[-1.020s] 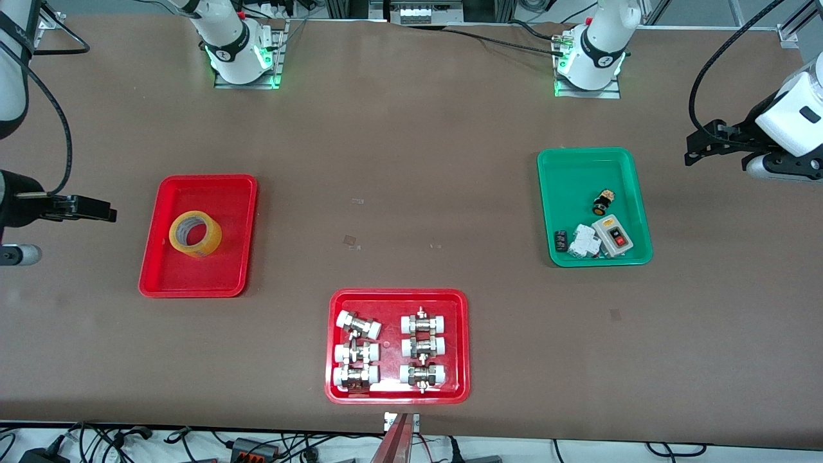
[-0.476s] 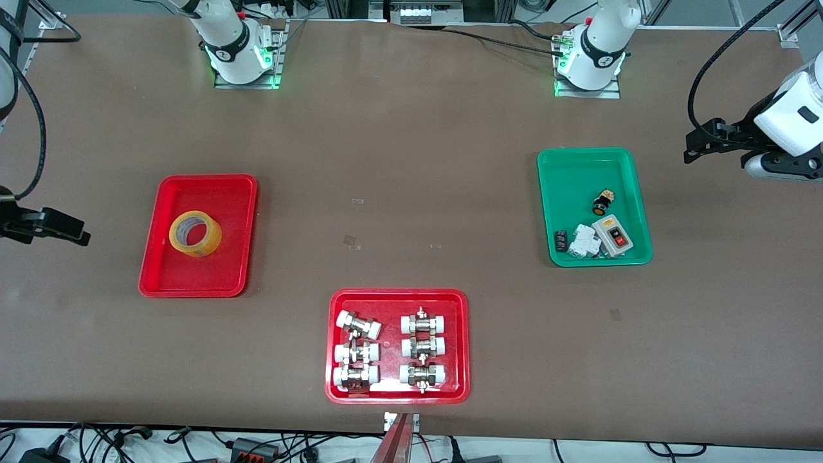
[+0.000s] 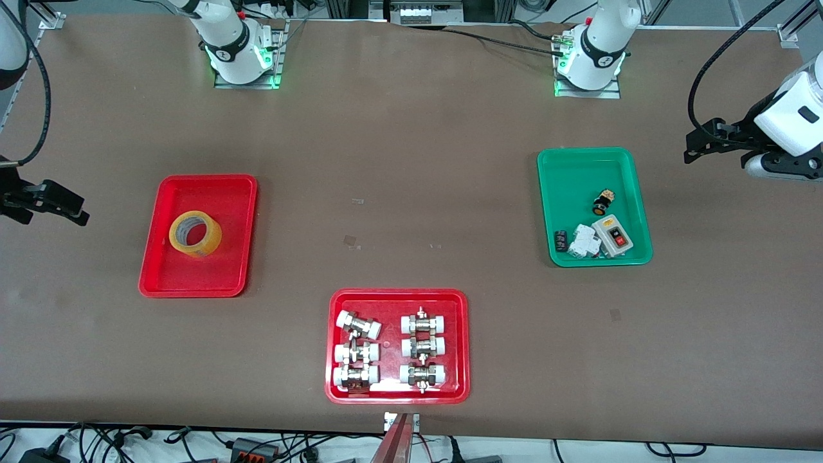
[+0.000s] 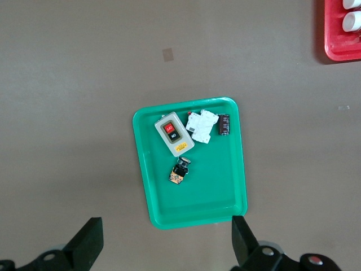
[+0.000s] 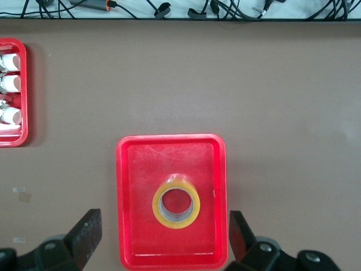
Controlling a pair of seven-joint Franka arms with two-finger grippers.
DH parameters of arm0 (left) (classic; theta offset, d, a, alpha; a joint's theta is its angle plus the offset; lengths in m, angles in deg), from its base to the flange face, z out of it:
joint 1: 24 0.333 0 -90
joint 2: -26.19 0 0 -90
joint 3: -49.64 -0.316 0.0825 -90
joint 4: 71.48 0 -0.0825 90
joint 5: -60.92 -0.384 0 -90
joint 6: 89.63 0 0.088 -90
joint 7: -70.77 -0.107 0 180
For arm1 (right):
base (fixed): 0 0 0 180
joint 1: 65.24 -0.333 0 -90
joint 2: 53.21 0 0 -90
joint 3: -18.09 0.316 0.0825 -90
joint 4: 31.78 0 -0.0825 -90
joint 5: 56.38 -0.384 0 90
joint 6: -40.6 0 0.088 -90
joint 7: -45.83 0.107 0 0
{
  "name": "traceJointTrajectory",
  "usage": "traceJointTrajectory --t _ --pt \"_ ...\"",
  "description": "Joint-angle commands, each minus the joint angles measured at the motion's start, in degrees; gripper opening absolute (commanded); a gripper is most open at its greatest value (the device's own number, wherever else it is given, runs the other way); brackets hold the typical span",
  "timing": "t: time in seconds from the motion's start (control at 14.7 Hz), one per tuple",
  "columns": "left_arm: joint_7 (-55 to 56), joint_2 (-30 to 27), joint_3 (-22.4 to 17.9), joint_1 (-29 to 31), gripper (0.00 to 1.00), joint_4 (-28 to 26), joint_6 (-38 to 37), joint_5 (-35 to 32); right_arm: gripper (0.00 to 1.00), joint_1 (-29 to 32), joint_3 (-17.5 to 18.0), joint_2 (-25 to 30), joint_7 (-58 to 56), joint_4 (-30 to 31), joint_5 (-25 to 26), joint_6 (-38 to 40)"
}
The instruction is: Left arm passes tape to right arm into tray
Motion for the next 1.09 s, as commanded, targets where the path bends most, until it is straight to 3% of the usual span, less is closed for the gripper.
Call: traceJointTrajectory --t 0.0,0.27,0.48,1.02 --pt "-0.43 0.55 -0.11 -0.21 1.00 1.56 -0.87 -1.13 1.00 0.00 0.46 6.19 -1.09 9.55 1.25 -3.84" --pt "-0.43 0.64 -0.11 -0.21 1.00 1.56 -0.87 -1.13 1.00 0.36 0.20 10.42 -1.79 14.13 0.90 -0.77" --pt "-0.51 0.55 -0.11 -0.12 1.00 1.56 -0.87 -1.13 1.00 -0.08 0.63 10.69 -1.62 12.56 1.25 2.75" --pt "-0.51 0.55 -0.11 -0.12 1.00 1.56 -0.96 -1.13 1.00 -0.08 0.55 10.60 -1.35 11.76 0.46 2.93"
